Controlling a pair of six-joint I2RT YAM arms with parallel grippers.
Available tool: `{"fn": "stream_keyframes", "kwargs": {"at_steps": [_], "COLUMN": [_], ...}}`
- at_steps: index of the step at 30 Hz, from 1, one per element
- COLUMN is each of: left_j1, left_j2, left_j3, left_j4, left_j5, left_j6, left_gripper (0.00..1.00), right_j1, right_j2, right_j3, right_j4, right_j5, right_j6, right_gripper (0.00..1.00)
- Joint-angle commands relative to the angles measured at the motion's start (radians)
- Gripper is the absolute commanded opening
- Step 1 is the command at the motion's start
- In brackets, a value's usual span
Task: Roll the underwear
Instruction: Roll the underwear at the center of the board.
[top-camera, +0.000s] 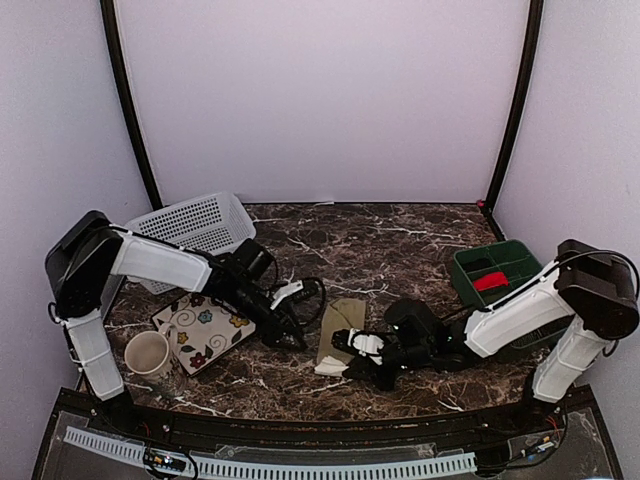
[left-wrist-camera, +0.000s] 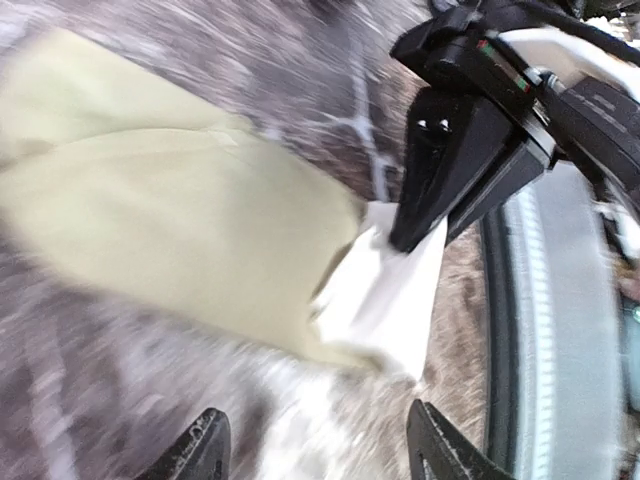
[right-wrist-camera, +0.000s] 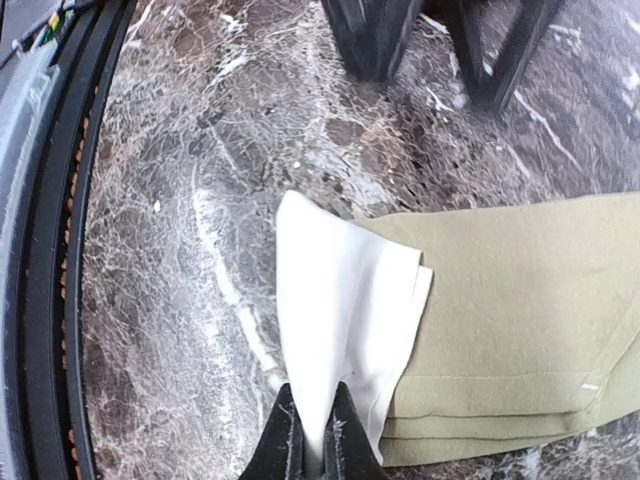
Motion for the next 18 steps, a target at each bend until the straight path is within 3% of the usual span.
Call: {"fn": "stream_keyframes", "kwargs": {"at_steps": [1, 5, 8, 13, 18], "left_j1": [0.005, -0.023, -0.097, -0.238, -0.324], "left_j2": [-0.217, -0.371, -0.420, -0.398, -0.330], "left_j3": [-0.162, -0.339, -0.389, -0.409, -0.389], "left_j4": [0.273, 0.470, 0.477, 0.492, 0.586], "left_j5": [-0.221, -0.355, -0.468, -0.619, -0.678], "left_j6": [-0.041, -0.041, 0.039, 0.174, 0.258], "left_gripper": [0.64, 0.65, 0.65, 0.62, 0.60], "right_j1": [-0.073, -0.146, -0.203, -0.260, -0.287], "right_j2": [0.028, 0.068, 0.117, 0.182, 0.260], "right_j3": [0.042, 0.051, 0.069, 0.057, 0.095], "right_j4": [-0.011, 0.034, 0.074, 0.174, 0.167], "right_j5": [-0.181, -0.306, -0.405, -0.507, -0.593], "right_j6": [0.140, 0.261, 0.377, 0.523, 0.584], "right_gripper": [0.00, 0.00, 0.00, 0.00, 0.00]}}
